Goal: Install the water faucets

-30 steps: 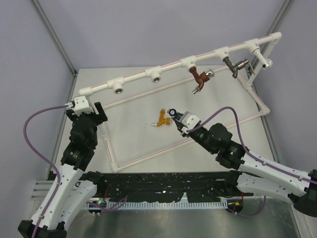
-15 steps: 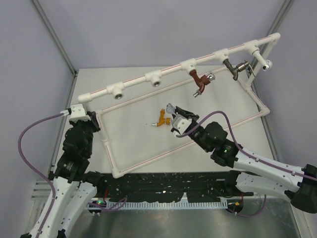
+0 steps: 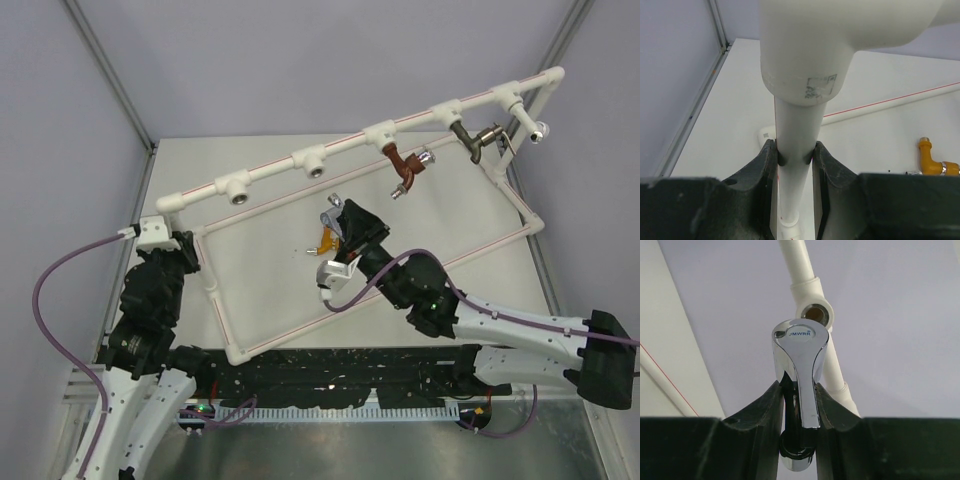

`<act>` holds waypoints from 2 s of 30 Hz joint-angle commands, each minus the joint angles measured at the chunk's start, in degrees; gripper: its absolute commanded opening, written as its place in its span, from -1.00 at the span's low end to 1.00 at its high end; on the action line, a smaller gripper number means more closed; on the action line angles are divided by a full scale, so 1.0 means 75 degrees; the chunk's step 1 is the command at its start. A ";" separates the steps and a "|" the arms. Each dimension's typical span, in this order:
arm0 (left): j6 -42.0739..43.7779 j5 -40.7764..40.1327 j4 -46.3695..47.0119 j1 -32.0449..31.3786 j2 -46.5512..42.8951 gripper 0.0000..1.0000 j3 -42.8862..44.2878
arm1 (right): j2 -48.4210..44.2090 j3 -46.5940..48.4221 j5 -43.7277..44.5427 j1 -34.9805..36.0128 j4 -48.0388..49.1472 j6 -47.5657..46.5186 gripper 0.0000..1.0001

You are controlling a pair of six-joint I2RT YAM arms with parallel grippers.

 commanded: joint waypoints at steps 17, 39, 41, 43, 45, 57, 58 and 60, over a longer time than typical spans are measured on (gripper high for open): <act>0.0075 0.0513 -0.0634 -0.0231 0.0168 -1.00 -0.0076 | 0.1094 0.1120 0.0679 0.0414 0.1196 -0.4163 -0.90; 0.0075 0.0537 -0.0646 -0.0348 0.0062 -1.00 -0.0111 | 0.2196 0.1777 0.1429 0.0391 0.2216 -0.4772 -0.89; 0.0075 0.0467 -0.0646 -0.0359 0.0074 -1.00 -0.0111 | 0.2149 0.1789 0.1546 0.0402 0.2099 -0.4808 -0.90; 0.0075 0.0466 -0.0646 -0.0360 0.0074 -1.00 -0.0111 | 0.2102 0.1789 0.1651 0.0414 0.1982 -0.4785 -0.90; 0.0075 0.0478 -0.0646 -0.0371 0.0062 -1.00 -0.0111 | 0.2067 0.1836 0.1757 0.0414 0.1748 -0.4633 -0.90; 0.0098 0.0735 -0.0611 -0.0360 0.0097 -1.00 -0.0111 | 0.2079 0.2222 0.1945 0.0414 0.0601 -0.4082 -0.90; 0.0098 0.0747 -0.0622 -0.0360 0.0086 -1.00 -0.0111 | 0.2044 0.2281 0.1957 0.0414 0.0448 -0.3849 -0.90; 0.0110 0.0759 -0.0611 -0.0371 0.0097 -1.00 -0.0111 | 0.1973 0.2457 0.2004 0.0414 -0.0033 -0.3521 -0.89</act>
